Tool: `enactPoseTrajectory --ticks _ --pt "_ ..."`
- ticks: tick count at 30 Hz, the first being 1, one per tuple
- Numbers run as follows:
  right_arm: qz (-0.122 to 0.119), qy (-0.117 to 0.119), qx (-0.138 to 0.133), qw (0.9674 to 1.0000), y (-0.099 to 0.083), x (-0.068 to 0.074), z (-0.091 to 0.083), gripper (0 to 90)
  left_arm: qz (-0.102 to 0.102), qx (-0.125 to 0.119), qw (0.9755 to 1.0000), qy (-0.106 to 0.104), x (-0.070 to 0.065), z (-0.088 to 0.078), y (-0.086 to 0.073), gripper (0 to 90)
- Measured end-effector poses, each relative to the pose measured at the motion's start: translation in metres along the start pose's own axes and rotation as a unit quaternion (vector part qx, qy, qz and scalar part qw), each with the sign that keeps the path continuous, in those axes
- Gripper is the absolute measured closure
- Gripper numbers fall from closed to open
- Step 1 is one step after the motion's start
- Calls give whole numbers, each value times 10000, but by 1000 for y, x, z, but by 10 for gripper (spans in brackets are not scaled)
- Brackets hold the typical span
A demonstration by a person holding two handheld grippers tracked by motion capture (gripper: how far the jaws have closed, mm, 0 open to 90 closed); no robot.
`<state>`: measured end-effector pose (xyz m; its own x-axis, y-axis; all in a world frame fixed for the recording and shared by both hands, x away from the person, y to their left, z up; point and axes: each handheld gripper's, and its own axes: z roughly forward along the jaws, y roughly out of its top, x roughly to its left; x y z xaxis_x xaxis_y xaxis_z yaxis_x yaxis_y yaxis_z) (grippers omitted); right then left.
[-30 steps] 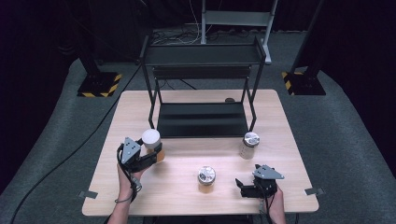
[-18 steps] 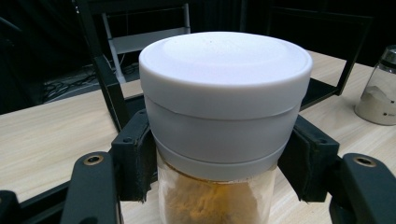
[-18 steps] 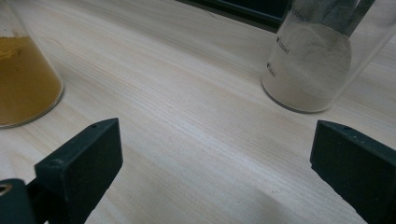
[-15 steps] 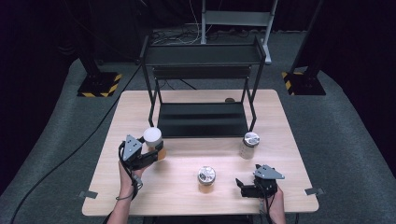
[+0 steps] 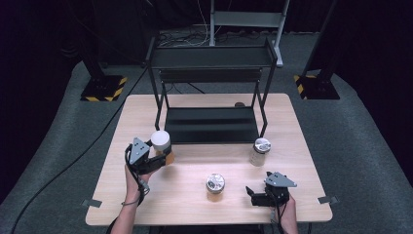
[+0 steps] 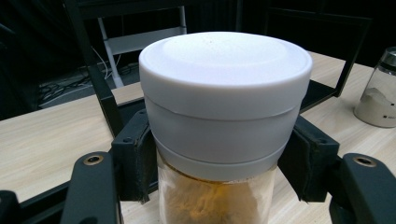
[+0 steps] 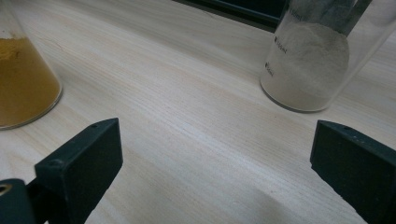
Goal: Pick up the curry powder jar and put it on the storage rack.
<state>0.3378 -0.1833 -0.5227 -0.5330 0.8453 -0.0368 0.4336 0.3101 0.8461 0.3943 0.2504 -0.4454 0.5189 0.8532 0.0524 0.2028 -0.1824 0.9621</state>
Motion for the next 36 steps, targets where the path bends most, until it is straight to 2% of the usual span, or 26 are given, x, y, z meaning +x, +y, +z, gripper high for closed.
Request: enactPoseTrajectory --ticks 36 --pt "-52 -9 7 10000 0 1 0 17 60 -4 9999 -107 -1 13 10 351"
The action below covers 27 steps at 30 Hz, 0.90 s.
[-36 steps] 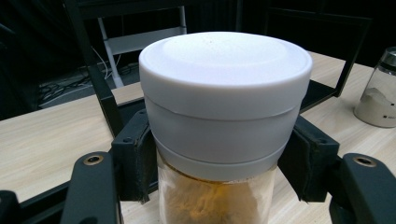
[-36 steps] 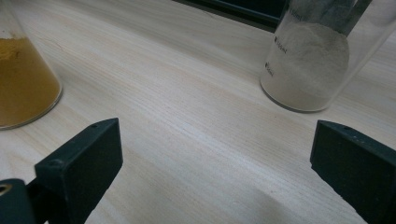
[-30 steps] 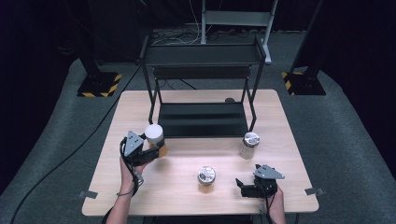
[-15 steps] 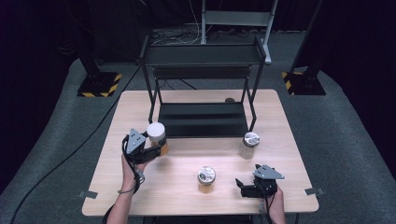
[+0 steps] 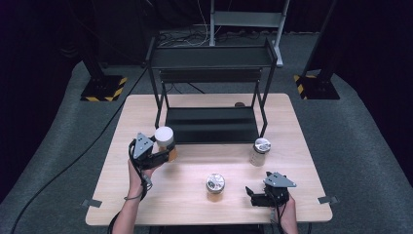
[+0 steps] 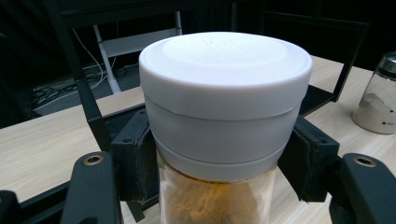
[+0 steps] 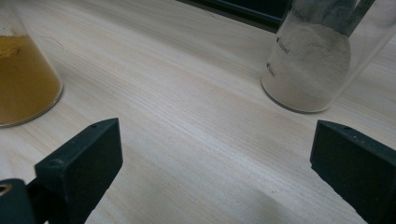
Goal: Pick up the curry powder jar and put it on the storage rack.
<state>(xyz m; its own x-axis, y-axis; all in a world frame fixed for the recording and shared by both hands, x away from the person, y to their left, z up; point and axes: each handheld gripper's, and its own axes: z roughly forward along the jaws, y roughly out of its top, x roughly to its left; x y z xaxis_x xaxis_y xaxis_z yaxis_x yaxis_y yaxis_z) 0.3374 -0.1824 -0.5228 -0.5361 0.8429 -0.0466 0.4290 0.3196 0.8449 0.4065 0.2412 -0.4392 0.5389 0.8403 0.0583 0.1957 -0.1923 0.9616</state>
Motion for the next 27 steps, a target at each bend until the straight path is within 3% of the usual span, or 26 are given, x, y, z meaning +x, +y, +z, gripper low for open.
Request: enactPoseTrajectory --ticks 27 --pt "-8 -21 8 10000 0 0 0 17 3 -16 10000 -40 0 11 5 350"
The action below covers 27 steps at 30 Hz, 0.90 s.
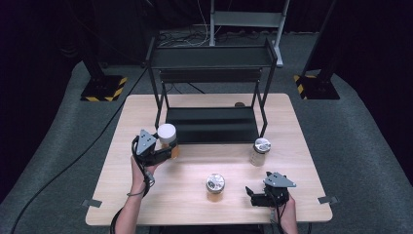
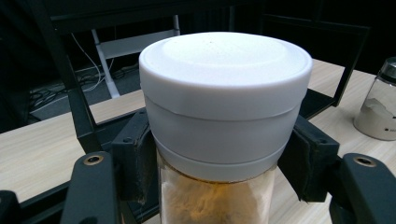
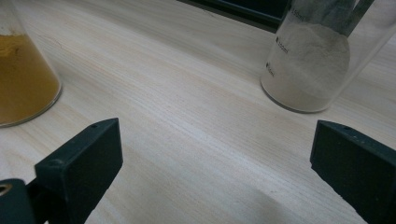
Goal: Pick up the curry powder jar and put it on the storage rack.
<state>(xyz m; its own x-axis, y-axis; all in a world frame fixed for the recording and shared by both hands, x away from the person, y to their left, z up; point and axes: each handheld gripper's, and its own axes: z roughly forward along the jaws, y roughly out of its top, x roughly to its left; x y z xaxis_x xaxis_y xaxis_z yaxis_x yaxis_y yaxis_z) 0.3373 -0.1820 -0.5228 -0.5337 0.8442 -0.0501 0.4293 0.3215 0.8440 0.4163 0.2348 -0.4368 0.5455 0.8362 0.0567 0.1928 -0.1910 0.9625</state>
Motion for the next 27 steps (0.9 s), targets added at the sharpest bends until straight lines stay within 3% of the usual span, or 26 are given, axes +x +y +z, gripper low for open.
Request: enactPoseTrajectory --ticks 27 --pt "25 34 16 10000 0 -1 0 17 2 19 10000 -31 0 11 4 350"
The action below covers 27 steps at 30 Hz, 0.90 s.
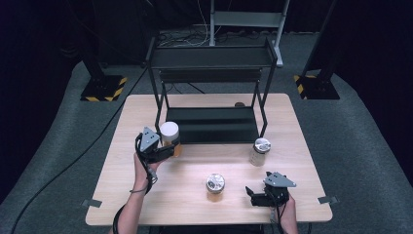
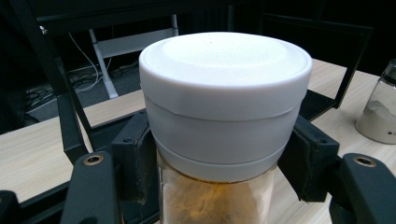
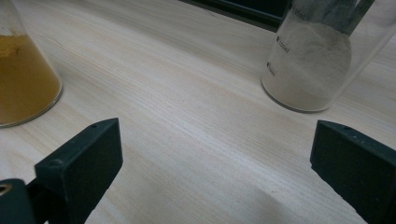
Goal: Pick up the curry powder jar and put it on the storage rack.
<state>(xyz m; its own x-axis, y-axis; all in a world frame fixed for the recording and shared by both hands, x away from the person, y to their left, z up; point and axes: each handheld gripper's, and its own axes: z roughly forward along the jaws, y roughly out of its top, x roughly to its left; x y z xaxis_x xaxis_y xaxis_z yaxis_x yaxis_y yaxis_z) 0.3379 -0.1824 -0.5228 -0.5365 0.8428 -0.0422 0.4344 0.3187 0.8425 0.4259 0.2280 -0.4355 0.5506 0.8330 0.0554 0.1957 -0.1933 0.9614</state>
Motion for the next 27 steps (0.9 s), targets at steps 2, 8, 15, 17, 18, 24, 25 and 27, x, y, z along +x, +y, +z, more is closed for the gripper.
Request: enactPoseTrajectory --ticks 2,8,15,17,18,24,25,27 --pt "-5 8 5 10000 0 0 0 17 5 -1 10000 3 0 1 1 350" --pt "-1 2 -18 10000 0 0 0 17 20 -10 10000 -8 0 3 3 351" --pt "-8 16 -13 10000 0 0 0 17 13 -18 10000 2 1 5 4 350" --pt "-6 15 -15 10000 0 0 0 17 9 -11 10000 5 1 6 4 351" --pt "-8 14 -21 10000 0 0 0 17 21 2 10000 1 1 6 4 351" --pt "-5 6 -27 10000 0 0 0 17 34 31 10000 -2 2 12 6 350" --pt "-6 9 -23 10000 0 0 0 17 28 22 10000 -2 2 13 7 351" --pt "-10 9 -27 10000 0 0 0 17 23 12 10000 -4 2 14 8 350"
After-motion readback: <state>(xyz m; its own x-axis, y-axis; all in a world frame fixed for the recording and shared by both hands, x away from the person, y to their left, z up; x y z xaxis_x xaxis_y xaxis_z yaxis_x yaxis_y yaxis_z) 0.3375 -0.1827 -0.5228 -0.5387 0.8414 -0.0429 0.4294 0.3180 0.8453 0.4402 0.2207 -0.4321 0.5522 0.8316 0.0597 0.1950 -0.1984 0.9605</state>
